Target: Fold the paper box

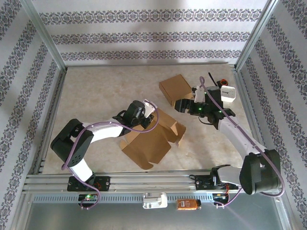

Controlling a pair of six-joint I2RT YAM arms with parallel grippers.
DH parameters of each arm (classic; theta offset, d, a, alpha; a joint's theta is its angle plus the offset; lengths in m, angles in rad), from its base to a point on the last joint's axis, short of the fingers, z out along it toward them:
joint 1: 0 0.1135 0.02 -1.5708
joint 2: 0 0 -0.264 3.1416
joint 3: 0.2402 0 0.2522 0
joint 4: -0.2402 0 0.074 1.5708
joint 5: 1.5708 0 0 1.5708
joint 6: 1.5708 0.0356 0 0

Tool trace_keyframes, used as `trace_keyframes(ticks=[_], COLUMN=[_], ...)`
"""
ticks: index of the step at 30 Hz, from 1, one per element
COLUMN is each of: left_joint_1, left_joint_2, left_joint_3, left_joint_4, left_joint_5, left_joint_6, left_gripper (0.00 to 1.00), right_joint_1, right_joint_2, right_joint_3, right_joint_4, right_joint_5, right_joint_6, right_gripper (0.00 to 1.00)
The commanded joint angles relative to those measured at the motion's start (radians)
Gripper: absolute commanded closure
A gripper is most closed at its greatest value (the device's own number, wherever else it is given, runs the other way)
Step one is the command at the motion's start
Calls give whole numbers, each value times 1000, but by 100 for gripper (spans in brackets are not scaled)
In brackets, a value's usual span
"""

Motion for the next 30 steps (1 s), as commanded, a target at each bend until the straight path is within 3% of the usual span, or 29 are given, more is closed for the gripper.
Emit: trace_keyframes(ticks=[1, 5, 10, 12, 15, 17, 20, 25, 30], left_joint_1=[3, 6, 7, 7, 10, 15, 28, 6, -35], left_joint_2=[54, 97, 107, 87, 44, 24, 17, 34, -19], left_joint_3=[37, 65, 78, 75, 44, 28, 13, -1, -35], left_joint_4=[15, 4, -14, -22, 3, 18, 54, 100, 92], left_joint_5=[21, 39, -17, -100, -309, -446, -554, -534, -523], left_joint_6=[-20, -29, -45, -64, -93, -116, -176, -331, -368], left_gripper=[72, 68, 90, 93, 100, 100, 100, 89, 60], right_joint_1=[35, 60, 58, 56, 59, 64, 92, 143, 190], right_joint_2=[19, 42, 12, -13, -58, -85, -114, -105, -78], right_joint_3=[12, 12, 22, 49, 107, 137, 194, 287, 311], right_joint_4=[7, -9, -31, -72, -166, -201, -262, -363, -365], right_joint_5=[-121, -123, -57, 31, 205, 265, 368, 441, 433], right_joint_6=[20, -4, -8, 10, 70, 98, 123, 160, 230], right_gripper=[16, 17, 16, 15, 14, 15, 15, 16, 17])
